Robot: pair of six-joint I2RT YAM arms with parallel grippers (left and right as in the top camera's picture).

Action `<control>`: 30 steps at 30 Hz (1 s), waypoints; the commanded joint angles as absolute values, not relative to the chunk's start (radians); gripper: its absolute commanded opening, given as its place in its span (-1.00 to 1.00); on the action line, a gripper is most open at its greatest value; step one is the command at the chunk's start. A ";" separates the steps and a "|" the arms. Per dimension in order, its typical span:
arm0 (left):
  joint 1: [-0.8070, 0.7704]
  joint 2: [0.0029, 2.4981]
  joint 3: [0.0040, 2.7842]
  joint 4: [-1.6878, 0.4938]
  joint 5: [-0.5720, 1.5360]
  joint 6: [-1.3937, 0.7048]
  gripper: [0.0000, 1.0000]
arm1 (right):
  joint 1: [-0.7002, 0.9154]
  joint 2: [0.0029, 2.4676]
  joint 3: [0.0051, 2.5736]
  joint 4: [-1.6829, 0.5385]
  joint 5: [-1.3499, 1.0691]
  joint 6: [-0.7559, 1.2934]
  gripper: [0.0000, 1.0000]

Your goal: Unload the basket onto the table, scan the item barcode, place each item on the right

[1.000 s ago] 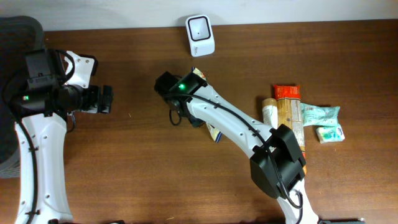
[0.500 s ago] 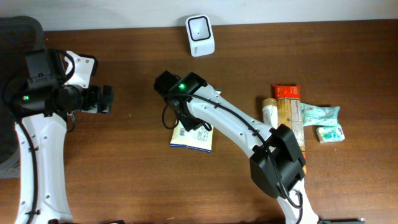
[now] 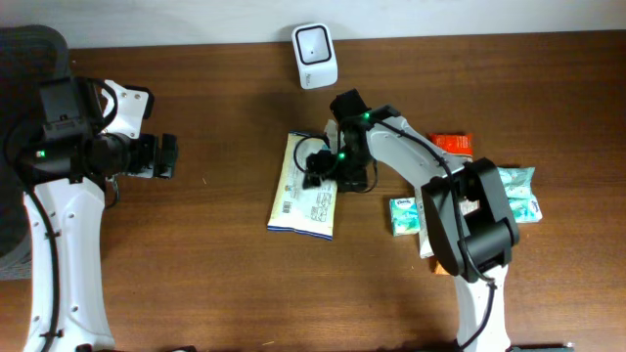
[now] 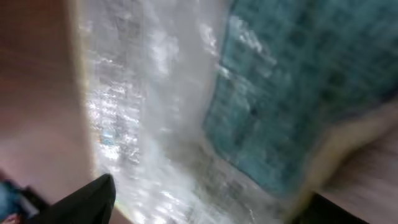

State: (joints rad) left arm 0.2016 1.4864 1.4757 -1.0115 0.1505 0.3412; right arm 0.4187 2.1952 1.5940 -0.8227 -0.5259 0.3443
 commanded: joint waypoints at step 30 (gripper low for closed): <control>0.204 1.481 1.485 -1.012 0.161 0.353 0.98 | 0.262 1.588 1.468 -0.604 -0.512 0.363 -0.92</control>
